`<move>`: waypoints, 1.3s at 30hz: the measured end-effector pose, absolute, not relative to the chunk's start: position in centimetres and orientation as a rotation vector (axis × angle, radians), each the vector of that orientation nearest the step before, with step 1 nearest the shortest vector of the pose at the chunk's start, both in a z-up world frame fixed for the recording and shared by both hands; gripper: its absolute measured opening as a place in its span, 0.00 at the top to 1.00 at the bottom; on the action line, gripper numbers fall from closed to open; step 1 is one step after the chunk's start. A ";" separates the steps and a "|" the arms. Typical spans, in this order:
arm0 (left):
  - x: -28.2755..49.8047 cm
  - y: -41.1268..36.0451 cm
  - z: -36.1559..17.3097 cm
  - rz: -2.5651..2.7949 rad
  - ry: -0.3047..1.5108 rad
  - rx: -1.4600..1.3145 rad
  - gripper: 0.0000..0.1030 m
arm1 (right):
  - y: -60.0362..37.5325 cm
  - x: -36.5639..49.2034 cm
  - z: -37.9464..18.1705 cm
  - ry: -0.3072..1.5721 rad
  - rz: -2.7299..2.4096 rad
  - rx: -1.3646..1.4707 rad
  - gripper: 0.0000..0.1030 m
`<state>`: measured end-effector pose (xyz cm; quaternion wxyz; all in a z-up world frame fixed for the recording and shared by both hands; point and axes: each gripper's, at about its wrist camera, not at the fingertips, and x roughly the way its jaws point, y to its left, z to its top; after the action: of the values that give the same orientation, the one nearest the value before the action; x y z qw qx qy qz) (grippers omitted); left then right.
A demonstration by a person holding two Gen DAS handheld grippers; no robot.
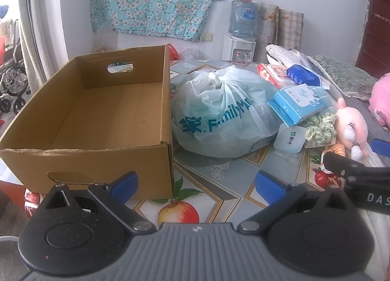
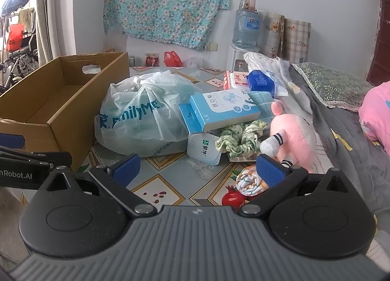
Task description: Organize soft objects
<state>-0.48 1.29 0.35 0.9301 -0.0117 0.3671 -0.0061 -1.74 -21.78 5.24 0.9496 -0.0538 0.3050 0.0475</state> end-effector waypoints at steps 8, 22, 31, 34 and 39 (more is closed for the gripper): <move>-0.4 1.4 0.3 -0.011 0.753 -0.028 0.00 | -21.7 -1.7 5.2 0.621 0.099 -0.111 0.01; -0.4 1.5 0.3 -0.011 0.753 -0.029 0.00 | -21.5 -1.6 5.2 0.620 0.102 -0.119 0.01; -0.5 1.6 0.3 -0.006 0.755 -0.031 0.00 | -21.3 -1.6 5.2 0.623 0.108 -0.124 0.01; -0.5 1.5 0.1 -0.005 0.757 -0.030 0.00 | -21.3 -1.6 5.1 0.623 0.108 -0.124 0.01; -0.5 1.2 -0.2 -0.004 0.762 -0.024 0.00 | -21.4 -1.5 5.0 0.626 0.109 -0.123 0.01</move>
<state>-0.47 1.21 -0.23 0.9282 -0.0116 0.3719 -0.0020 -1.54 -21.38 4.99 0.9482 -0.0602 0.3074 0.0535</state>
